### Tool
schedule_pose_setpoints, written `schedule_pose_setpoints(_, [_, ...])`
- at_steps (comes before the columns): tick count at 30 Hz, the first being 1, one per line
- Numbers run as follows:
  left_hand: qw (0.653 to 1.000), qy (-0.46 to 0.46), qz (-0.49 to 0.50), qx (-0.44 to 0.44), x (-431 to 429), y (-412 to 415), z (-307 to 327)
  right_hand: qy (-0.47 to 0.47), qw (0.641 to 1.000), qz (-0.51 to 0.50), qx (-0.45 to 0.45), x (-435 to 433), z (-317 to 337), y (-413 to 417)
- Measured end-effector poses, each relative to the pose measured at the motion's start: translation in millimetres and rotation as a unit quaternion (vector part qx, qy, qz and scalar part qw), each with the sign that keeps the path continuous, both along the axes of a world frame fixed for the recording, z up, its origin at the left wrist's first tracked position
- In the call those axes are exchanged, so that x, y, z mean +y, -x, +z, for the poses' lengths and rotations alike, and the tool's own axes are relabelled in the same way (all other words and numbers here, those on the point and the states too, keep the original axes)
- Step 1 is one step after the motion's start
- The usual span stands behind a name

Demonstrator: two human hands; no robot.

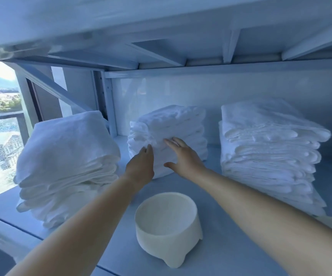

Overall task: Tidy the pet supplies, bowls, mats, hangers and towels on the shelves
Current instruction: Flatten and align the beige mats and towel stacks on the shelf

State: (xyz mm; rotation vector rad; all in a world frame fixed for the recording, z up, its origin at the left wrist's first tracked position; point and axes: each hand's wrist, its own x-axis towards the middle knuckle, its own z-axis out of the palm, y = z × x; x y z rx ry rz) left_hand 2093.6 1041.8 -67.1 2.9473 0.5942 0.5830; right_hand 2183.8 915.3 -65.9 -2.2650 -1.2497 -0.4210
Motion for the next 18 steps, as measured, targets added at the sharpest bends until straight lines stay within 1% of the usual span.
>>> schedule_pose_setpoints(6, [0.999, 0.007, -0.048, 0.009, 8.6, -2.4, -10.2, -0.011, 1.0, -0.013, -0.006, -4.0, -4.4, -14.9])
schedule_pose_setpoints(9, [0.997, 0.024, -0.076, -0.008, 9.5, -3.0, -12.4, -0.033, 0.999, -0.026, -0.004, -9.1, -5.0, -17.3])
schedule_pose_setpoints(14, [0.99, 0.046, -0.132, -0.005, 5.2, -3.1, -14.1, -0.07, 0.996, -0.046, -0.027, -16.5, -7.3, -14.7])
schedule_pose_setpoints(18, [0.989, 0.053, -0.138, 0.011, 7.3, -3.2, -16.0, -0.06, 0.998, -0.023, 0.007, -17.4, -16.3, -6.8])
